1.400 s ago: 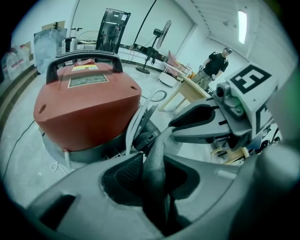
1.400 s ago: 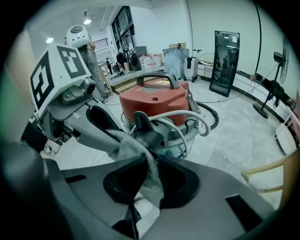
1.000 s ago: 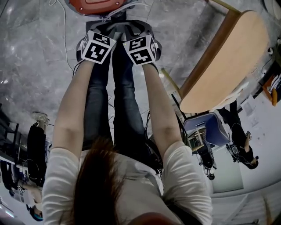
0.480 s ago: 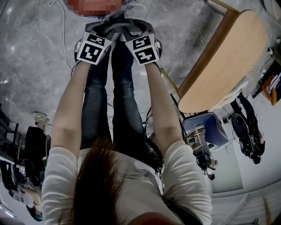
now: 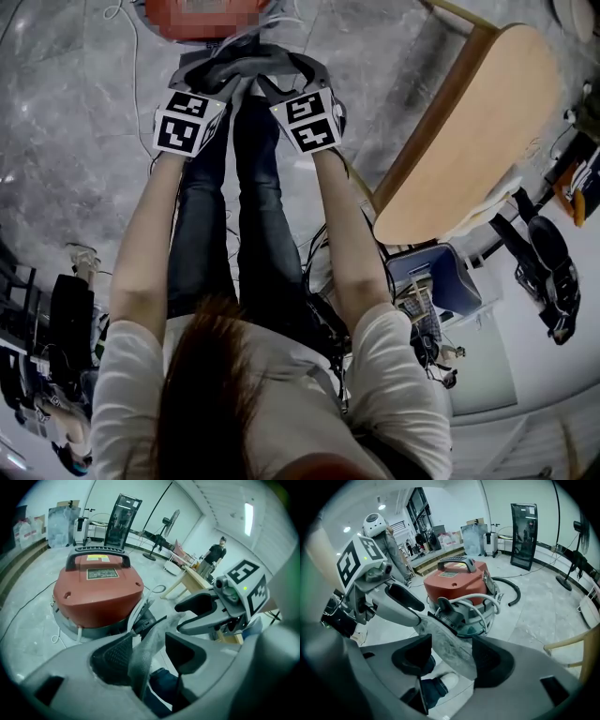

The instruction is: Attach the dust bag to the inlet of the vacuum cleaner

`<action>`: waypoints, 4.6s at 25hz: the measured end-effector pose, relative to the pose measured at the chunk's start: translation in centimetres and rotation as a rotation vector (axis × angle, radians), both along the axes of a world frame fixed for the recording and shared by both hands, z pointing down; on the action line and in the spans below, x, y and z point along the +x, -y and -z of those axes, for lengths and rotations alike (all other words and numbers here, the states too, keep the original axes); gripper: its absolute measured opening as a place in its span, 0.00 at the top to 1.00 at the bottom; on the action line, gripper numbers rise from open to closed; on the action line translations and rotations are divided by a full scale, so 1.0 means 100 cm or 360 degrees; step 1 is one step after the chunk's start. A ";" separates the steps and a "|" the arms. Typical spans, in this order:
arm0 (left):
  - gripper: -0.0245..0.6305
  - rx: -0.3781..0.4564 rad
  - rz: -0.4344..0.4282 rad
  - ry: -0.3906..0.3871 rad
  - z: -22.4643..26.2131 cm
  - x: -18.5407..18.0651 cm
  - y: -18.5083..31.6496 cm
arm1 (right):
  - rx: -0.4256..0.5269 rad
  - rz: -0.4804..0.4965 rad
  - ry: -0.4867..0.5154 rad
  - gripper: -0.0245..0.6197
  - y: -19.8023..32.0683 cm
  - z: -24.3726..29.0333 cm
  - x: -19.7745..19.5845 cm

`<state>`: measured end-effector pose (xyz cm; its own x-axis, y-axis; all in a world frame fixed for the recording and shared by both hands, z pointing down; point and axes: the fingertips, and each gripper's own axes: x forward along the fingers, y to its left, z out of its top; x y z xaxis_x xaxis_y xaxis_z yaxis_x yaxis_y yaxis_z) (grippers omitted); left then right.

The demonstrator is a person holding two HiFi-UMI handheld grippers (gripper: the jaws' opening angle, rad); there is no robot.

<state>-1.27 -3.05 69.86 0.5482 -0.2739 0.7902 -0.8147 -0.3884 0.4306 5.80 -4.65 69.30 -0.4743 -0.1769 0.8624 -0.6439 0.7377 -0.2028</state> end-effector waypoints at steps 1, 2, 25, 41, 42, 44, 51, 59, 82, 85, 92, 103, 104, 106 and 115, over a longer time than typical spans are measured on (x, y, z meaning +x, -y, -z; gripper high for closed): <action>0.63 0.0013 0.0016 -0.0005 0.004 -0.001 0.002 | 0.0009 -0.0014 0.0005 0.55 0.001 0.004 0.001; 0.63 0.0025 0.0032 -0.0009 0.008 -0.002 0.003 | 0.0017 -0.0023 0.0009 0.55 0.002 0.008 0.002; 0.90 0.0515 0.0354 -0.0069 0.149 -0.022 0.059 | 0.0316 -0.0413 0.0317 0.94 0.050 0.139 0.009; 0.94 0.0849 0.0397 -0.0184 0.294 -0.036 0.106 | 0.0545 -0.0578 0.0457 0.96 0.095 0.293 0.028; 0.93 0.0868 0.0401 -0.0192 0.305 -0.038 0.108 | 0.0554 -0.0588 0.0463 0.96 0.097 0.305 0.028; 0.94 0.0911 0.0403 -0.0201 0.328 -0.041 0.113 | 0.0576 -0.0606 0.0482 0.96 0.102 0.328 0.027; 0.94 0.1059 0.0367 -0.0223 0.405 -0.046 0.122 | 0.0691 -0.0657 0.0544 0.96 0.106 0.406 0.030; 0.94 0.1134 0.0309 -0.0272 0.469 -0.038 0.113 | 0.0753 -0.0684 0.0602 0.96 0.090 0.476 0.031; 0.94 0.1357 0.0191 -0.0355 0.600 -0.012 0.041 | 0.0789 -0.0663 0.0801 0.96 0.008 0.580 0.014; 0.94 0.1371 0.0161 -0.0358 0.602 -0.007 0.032 | 0.0787 -0.0692 0.0847 0.96 0.004 0.584 0.015; 0.94 0.1411 0.0104 -0.0354 0.607 0.000 0.028 | 0.0769 -0.0709 0.0911 0.96 0.005 0.586 0.015; 0.93 0.1472 0.0139 -0.0337 0.616 0.003 0.036 | 0.0819 -0.0681 0.0883 0.96 0.008 0.588 0.016; 0.93 0.1467 0.0144 -0.0338 0.616 0.004 0.036 | 0.0817 -0.0684 0.0886 0.96 0.009 0.588 0.017; 0.93 0.1468 0.0149 -0.0342 0.617 0.006 0.036 | 0.0816 -0.0690 0.0891 0.96 0.009 0.588 0.020; 0.93 0.1504 0.0164 -0.0349 0.619 0.006 0.028 | 0.0845 -0.0695 0.0872 0.96 0.002 0.586 0.022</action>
<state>-0.65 -5.89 7.97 0.5949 -0.7972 0.1033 -0.8029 -0.5830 0.1245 8.03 -4.89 10.68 -0.5936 -0.7524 0.2857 -0.8034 0.5328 -0.2660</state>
